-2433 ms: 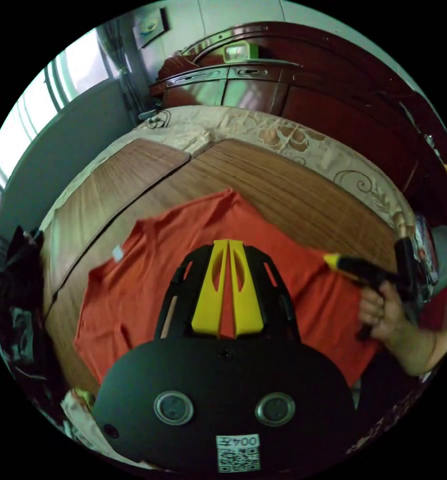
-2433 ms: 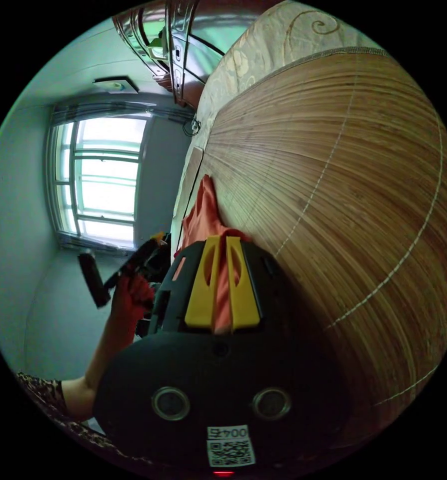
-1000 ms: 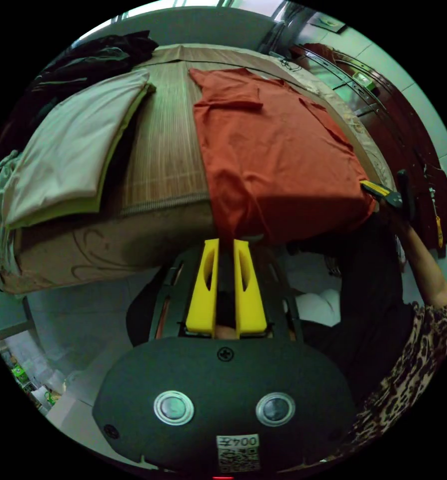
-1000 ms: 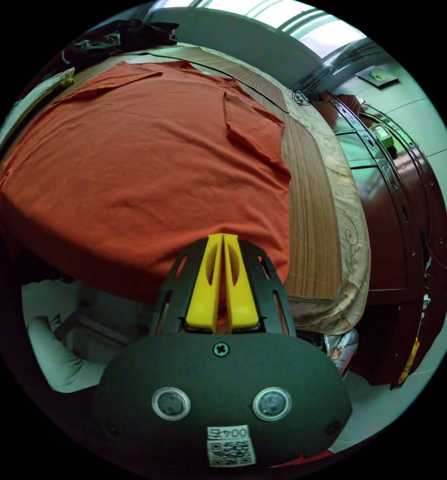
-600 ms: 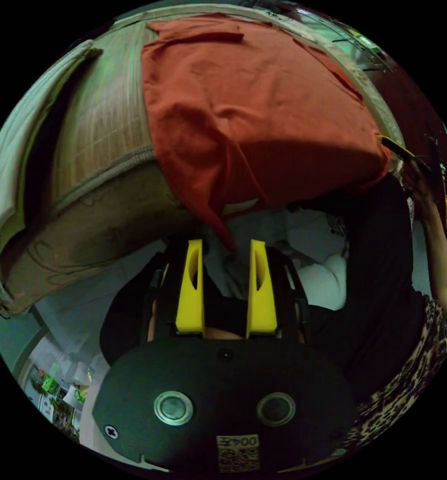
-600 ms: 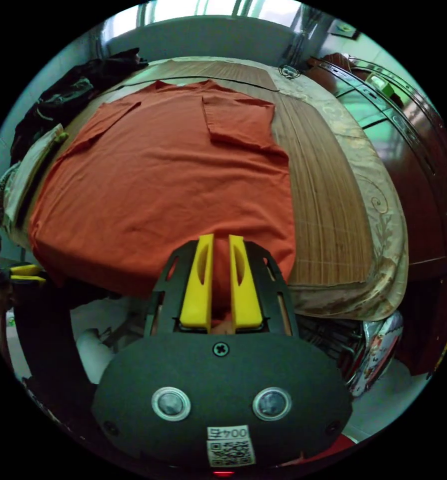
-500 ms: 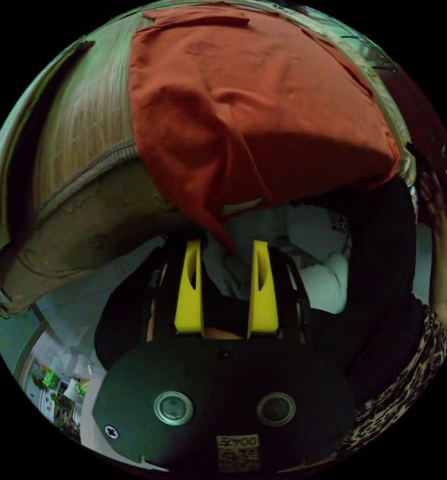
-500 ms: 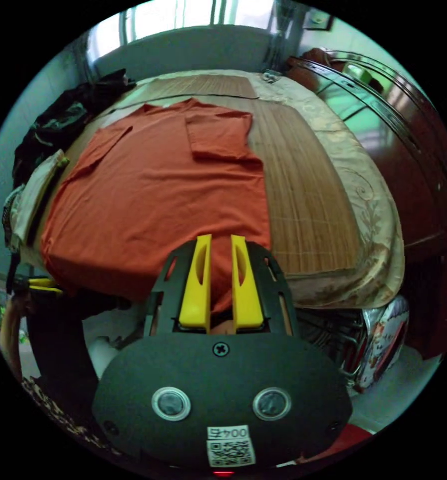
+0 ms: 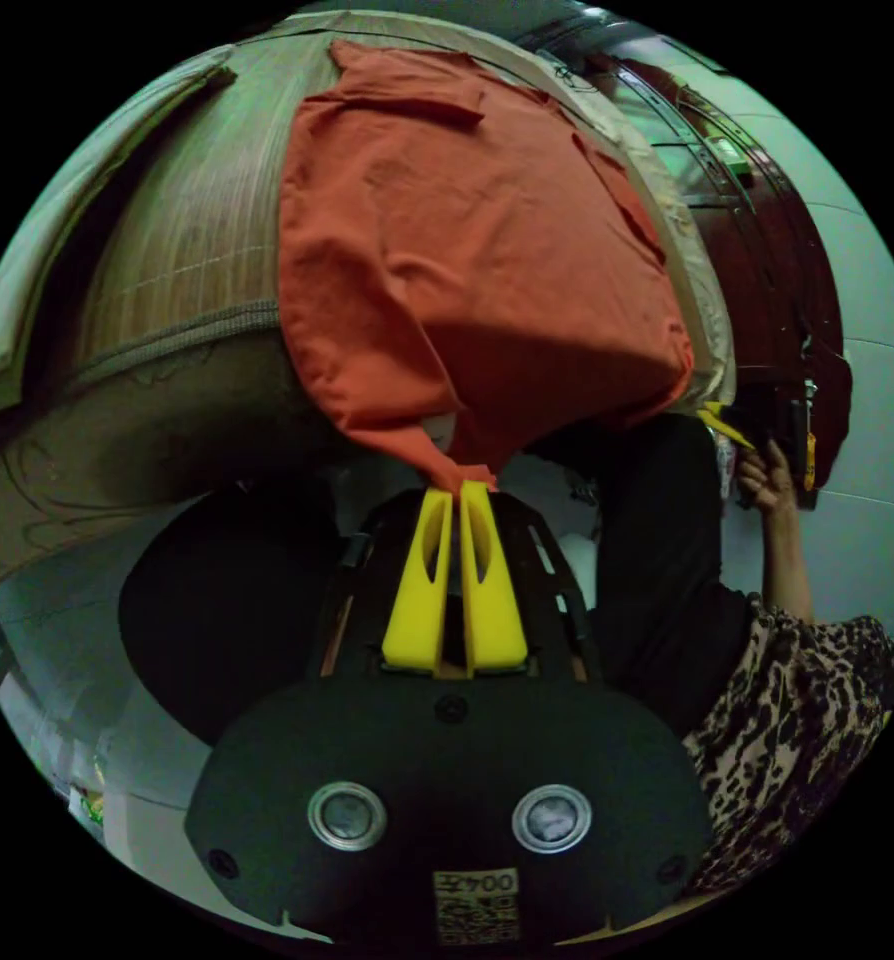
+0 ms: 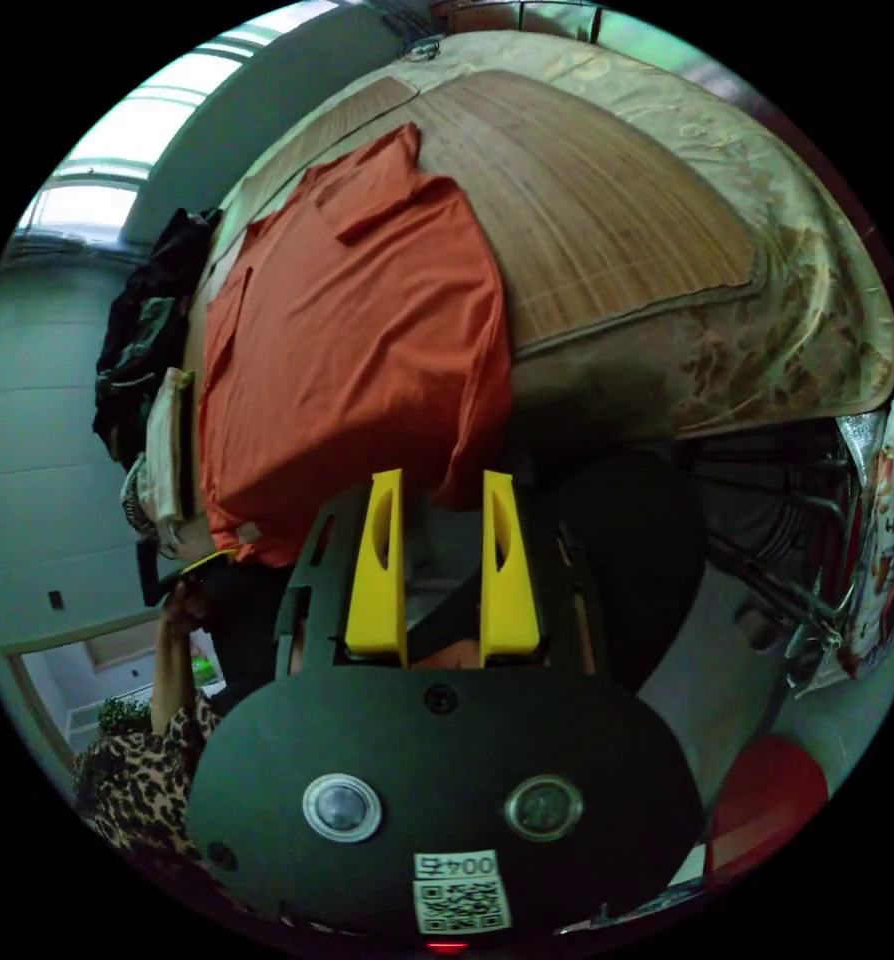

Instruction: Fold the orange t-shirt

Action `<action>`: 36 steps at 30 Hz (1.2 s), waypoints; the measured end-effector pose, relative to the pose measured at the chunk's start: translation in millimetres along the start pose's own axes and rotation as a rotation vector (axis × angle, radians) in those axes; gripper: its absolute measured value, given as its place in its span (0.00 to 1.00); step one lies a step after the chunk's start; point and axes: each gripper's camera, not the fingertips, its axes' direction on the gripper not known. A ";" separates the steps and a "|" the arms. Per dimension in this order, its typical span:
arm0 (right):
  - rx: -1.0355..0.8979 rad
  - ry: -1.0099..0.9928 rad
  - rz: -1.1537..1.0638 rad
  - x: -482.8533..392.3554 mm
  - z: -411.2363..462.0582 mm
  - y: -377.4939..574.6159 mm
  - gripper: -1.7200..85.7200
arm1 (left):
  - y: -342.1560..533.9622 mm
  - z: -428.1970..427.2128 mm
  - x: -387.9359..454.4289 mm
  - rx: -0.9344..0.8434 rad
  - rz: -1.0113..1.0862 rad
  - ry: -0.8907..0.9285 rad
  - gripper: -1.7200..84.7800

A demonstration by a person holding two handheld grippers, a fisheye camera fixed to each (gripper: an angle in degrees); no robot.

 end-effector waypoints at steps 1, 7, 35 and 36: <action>-0.015 0.004 0.008 0.4 4.2 -2.5 0.15 | 5.2 -2.4 -3.7 0.012 -0.004 0.010 0.05; -0.059 0.060 0.140 10.8 26.4 -21.4 0.16 | 19.1 5.3 -9.5 0.010 0.027 -0.004 0.04; 0.343 -0.525 0.080 113.2 -166.1 -4.2 0.01 | 29.4 63.1 -25.5 -0.004 0.066 0.016 0.14; 0.348 -0.538 0.078 114.6 -169.3 -7.3 0.01 | 28.2 65.8 -25.4 -0.010 0.065 0.016 0.15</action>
